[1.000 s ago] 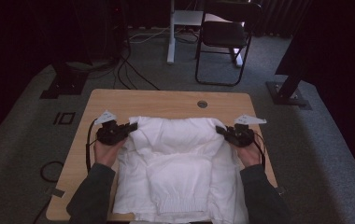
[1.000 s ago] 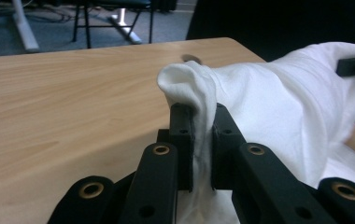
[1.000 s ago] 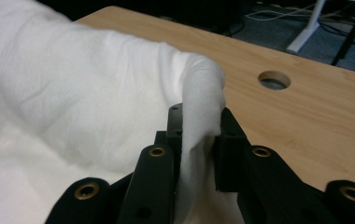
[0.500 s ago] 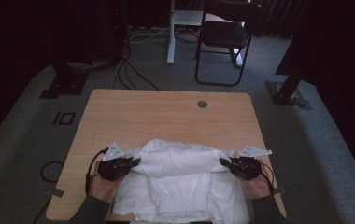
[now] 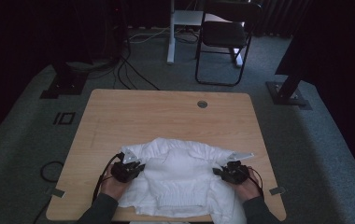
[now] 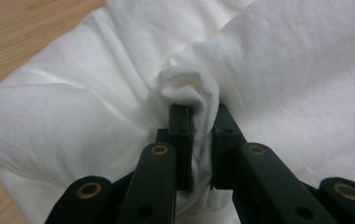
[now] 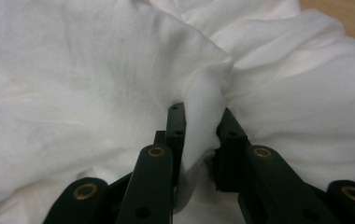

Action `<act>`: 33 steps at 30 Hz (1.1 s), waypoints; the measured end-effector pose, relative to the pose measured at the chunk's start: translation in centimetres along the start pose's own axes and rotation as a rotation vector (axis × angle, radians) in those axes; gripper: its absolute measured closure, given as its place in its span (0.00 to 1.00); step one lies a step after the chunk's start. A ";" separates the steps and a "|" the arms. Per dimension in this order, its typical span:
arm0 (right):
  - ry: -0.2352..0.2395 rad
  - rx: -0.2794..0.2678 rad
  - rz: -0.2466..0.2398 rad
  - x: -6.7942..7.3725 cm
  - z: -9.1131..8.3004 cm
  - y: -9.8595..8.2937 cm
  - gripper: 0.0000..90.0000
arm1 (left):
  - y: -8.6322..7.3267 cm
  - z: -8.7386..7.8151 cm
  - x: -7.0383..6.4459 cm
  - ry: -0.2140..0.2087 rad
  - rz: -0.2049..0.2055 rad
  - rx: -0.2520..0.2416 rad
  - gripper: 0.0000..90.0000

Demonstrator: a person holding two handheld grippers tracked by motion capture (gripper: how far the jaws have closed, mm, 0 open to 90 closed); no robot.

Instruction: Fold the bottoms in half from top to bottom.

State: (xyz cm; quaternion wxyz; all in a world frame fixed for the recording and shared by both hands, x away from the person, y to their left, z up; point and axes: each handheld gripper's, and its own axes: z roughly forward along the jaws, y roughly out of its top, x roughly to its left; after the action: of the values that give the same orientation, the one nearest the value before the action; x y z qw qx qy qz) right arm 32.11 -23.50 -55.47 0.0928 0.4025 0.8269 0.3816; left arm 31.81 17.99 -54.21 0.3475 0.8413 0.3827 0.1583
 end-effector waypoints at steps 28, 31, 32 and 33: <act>-0.131 -0.043 0.153 -4.8 6.1 7.5 0.87 | 4.3 5.1 7.4 0.026 -0.318 -0.104 0.92; -0.127 -0.027 0.147 -4.9 6.1 7.7 0.87 | 4.3 4.7 7.7 0.005 -0.341 -0.108 0.92; -0.130 -0.022 0.124 -4.8 5.9 7.8 0.87 | 4.4 4.4 7.8 0.003 -0.345 -0.116 0.92; -0.137 -0.024 0.099 -4.7 5.7 7.8 0.87 | 4.5 3.9 7.7 0.001 -0.346 -0.133 0.92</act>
State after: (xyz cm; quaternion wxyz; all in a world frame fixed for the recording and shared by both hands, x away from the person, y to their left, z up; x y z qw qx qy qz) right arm 42.51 -20.78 -54.66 0.1351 0.4670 0.7929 0.3673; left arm 41.37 19.89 -53.83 0.4243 0.7378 0.5107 0.1214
